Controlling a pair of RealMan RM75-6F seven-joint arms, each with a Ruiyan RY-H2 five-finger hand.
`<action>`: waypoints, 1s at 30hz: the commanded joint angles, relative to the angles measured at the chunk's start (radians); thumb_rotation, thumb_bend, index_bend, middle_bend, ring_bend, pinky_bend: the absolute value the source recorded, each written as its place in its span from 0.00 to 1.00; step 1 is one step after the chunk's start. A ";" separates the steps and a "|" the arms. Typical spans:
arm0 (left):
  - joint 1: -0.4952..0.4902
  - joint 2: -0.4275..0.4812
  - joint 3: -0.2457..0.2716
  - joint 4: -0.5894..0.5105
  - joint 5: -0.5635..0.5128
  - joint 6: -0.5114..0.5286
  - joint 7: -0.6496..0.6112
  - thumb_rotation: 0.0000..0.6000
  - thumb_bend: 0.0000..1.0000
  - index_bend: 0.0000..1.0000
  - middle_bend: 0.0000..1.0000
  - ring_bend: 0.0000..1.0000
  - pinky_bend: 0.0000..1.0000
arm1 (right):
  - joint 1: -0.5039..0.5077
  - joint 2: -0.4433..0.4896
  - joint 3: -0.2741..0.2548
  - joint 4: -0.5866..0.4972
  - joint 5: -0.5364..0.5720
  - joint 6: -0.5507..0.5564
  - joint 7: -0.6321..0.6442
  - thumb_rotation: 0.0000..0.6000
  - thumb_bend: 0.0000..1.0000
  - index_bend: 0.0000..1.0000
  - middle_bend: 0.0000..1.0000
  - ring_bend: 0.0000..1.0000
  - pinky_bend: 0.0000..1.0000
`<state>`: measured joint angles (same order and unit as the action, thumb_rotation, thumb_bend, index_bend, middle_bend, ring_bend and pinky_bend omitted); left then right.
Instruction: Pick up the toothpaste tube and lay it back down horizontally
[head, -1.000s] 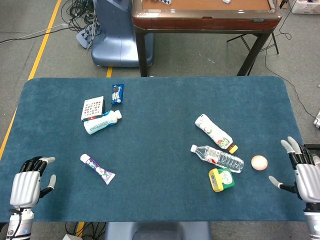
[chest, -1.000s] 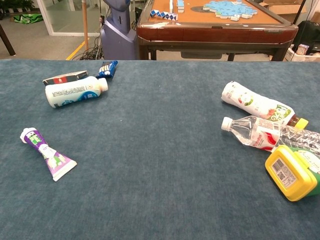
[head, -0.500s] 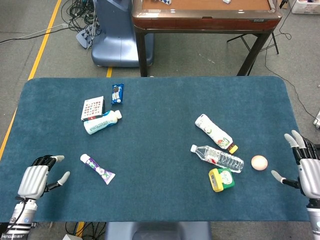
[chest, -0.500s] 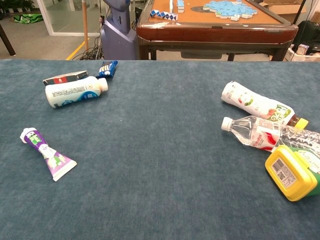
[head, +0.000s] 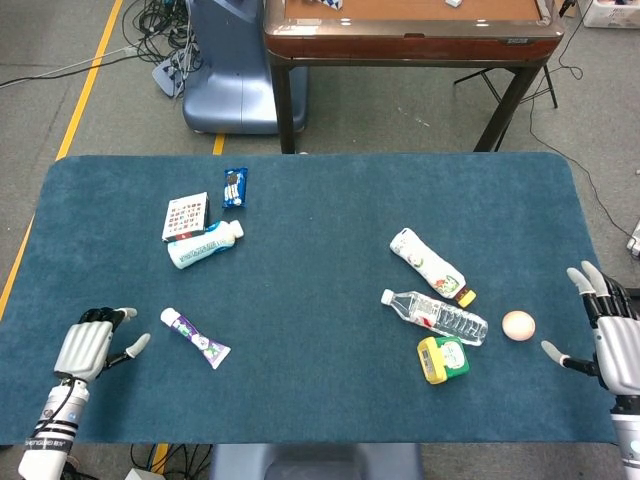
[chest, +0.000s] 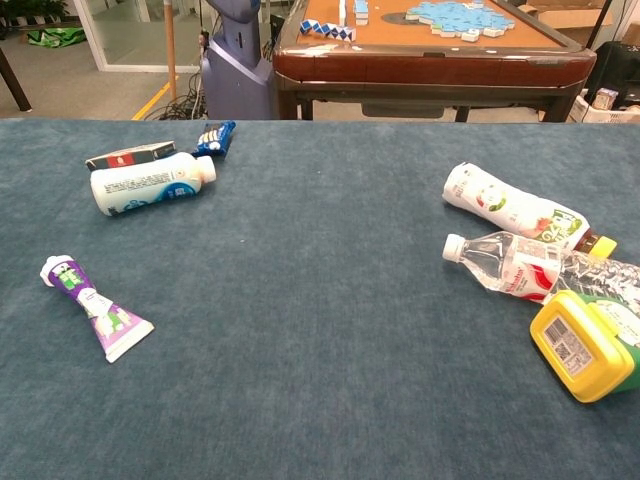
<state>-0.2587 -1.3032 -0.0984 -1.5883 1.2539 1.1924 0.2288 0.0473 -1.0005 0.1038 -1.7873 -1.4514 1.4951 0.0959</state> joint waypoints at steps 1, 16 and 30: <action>-0.009 -0.021 0.002 0.015 -0.016 -0.012 0.015 0.00 0.12 0.26 0.32 0.19 0.13 | -0.001 0.001 -0.001 0.000 0.000 0.000 0.001 1.00 0.00 0.00 0.00 0.00 0.00; -0.073 -0.090 -0.003 0.033 -0.103 -0.091 0.090 0.00 0.12 0.27 0.32 0.19 0.13 | -0.038 0.014 -0.017 0.002 -0.004 0.039 0.028 1.00 0.00 0.00 0.00 0.00 0.00; -0.178 -0.147 -0.033 0.029 -0.093 -0.173 0.078 0.00 0.12 0.27 0.32 0.19 0.13 | -0.065 0.018 -0.024 0.018 -0.002 0.062 0.056 1.00 0.00 0.00 0.00 0.00 0.00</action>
<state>-0.4297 -1.4444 -0.1273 -1.5591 1.1567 1.0253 0.3097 -0.0167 -0.9824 0.0805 -1.7697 -1.4537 1.5565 0.1510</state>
